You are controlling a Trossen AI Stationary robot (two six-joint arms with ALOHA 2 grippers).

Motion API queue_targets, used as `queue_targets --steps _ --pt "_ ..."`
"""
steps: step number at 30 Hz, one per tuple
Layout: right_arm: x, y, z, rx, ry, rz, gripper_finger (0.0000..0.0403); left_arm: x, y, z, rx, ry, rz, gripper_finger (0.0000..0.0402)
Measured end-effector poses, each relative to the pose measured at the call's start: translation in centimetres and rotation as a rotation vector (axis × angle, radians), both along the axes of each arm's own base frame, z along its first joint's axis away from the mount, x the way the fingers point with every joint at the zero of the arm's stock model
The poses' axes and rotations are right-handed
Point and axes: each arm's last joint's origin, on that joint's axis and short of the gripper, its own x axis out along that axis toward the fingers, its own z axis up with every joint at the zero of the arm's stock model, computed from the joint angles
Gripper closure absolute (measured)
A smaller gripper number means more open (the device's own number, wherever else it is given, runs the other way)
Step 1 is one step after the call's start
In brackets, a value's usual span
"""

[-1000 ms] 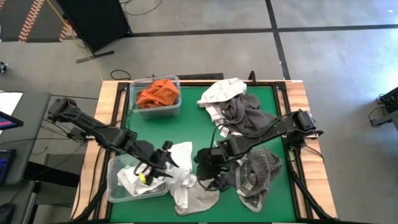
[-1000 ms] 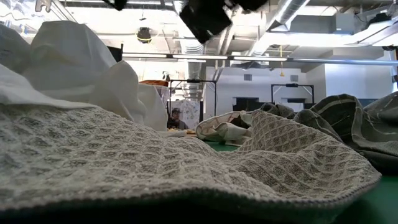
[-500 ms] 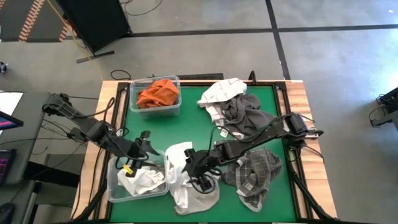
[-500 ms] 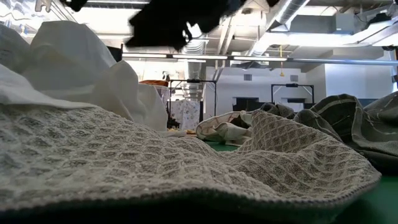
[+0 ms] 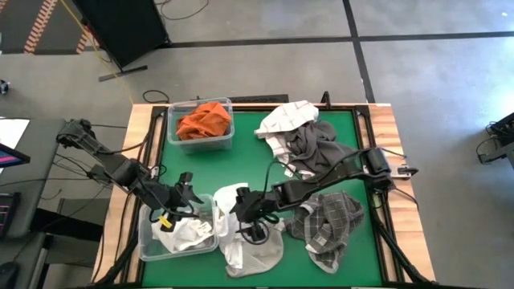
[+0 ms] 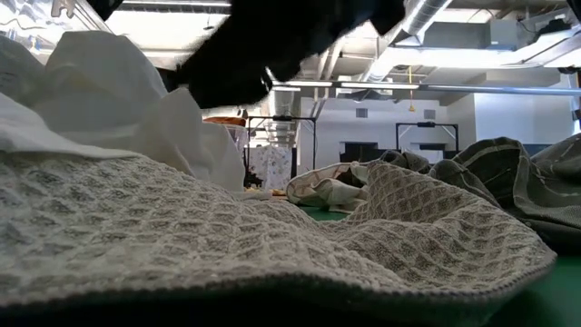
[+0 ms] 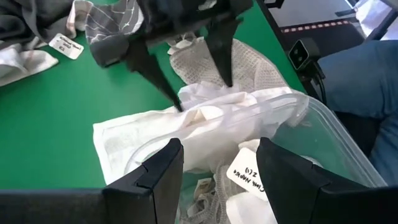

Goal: Sort towels by color in basket
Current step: Put the white towel into the bottom transparent bin

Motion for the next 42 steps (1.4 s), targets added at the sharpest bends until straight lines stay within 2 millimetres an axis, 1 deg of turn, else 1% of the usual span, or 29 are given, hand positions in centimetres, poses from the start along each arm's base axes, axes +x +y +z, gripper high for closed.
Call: queue_targets --steps 1,3,5,6,7,9,11,12,15,20,23,28,29,30,32,34,36,39,42 --pt "0.0 0.1 -0.7 -0.001 0.019 0.003 0.0027 0.0 0.0 0.0 -0.003 0.001 0.002 0.0207" --pt "0.6 0.3 -1.4 0.01 -0.007 0.001 0.0013 0.0 0.0 0.0 -0.01 0.0 0.007 0.0207" --pt "0.7 0.3 -2.2 0.01 0.008 0.003 0.0007 0.0 0.0 0.0 -0.016 0.0 0.011 0.0207" --pt "1.1 0.3 -2.5 0.016 -0.011 0.003 0.0007 0.0 0.0 0.0 -0.02 0.0 0.013 0.0207" --pt "1.4 0.4 -2.7 0.019 -0.024 0.002 0.0008 0.0 0.0 0.0 -0.022 0.002 0.015 0.0207" --pt "1.5 0.4 -3.5 0.009 0.011 -0.001 0.0014 0.0 0.0 0.0 -0.027 0.003 0.019 0.0207" --pt "2.2 0.4 -3.6 0.011 -0.006 -0.014 0.0028 0.0 0.0 0.0 -0.029 0.002 0.021 0.0207" --pt "2.1 0.4 -3.7 0.005 0.004 -0.015 0.0038 0.0 0.0 0.0 -0.029 0.002 0.021 0.0207" --pt "2.4 0.6 -2.9 -0.007 -0.054 -0.008 0.008 0.1 0.0 0.1 -0.031 -0.001 0.021 0.0207" --pt "2.4 0.5 -2.8 -0.041 -0.071 -0.011 0.0171 0.1 0.0 0.1 -0.027 -0.008 0.024 0.0207" --pt "2.7 0.2 -3.2 -0.048 -0.077 -0.015 0.0236 0.1 0.0 0.1 -0.027 -0.009 0.024 0.0207" --pt "3.1 -0.3 -3.6 -0.047 -0.092 -0.025 0.0355 0.1 0.0 0.1 -0.026 -0.008 0.025 0.0207" --pt "3.1 -0.5 -3.7 -0.049 -0.087 -0.029 0.0373 0.1 0.0 0.1 -0.027 -0.008 0.025 0.0207" --pt "3.0 -0.6 -3.9 -0.054 -0.075 -0.027 0.038 0.1 0.0 0.1 -0.027 -0.008 0.025 0.0207" --pt "3.0 -0.6 -4.0 -0.061 -0.065 -0.024 0.038 0.1 0.0 0.1 -0.027 -0.008 0.026 0.0207" --pt "2.7 -0.6 -3.4 -0.071 -0.058 -0.019 0.038 0.1 0.0 0.1 -0.028 -0.008 0.026 0.0207" --pt "2.4 -0.6 -2.2 -0.086 -0.074 -0.006 0.038 0.1 0.0 0.1 -0.03 -0.007 0.028 0.0207" --pt "1.7 -0.3 0.2 -0.118 -0.105 0.003 0.038 0.0 0.0 0.1 -0.026 -0.003 0.029 0.0207" --pt "0.7 0.0 3.5 -0.144 -0.179 0.019 0.038 0.0 0.2 0.0 -0.001 -0.01 0.061 0.0207"
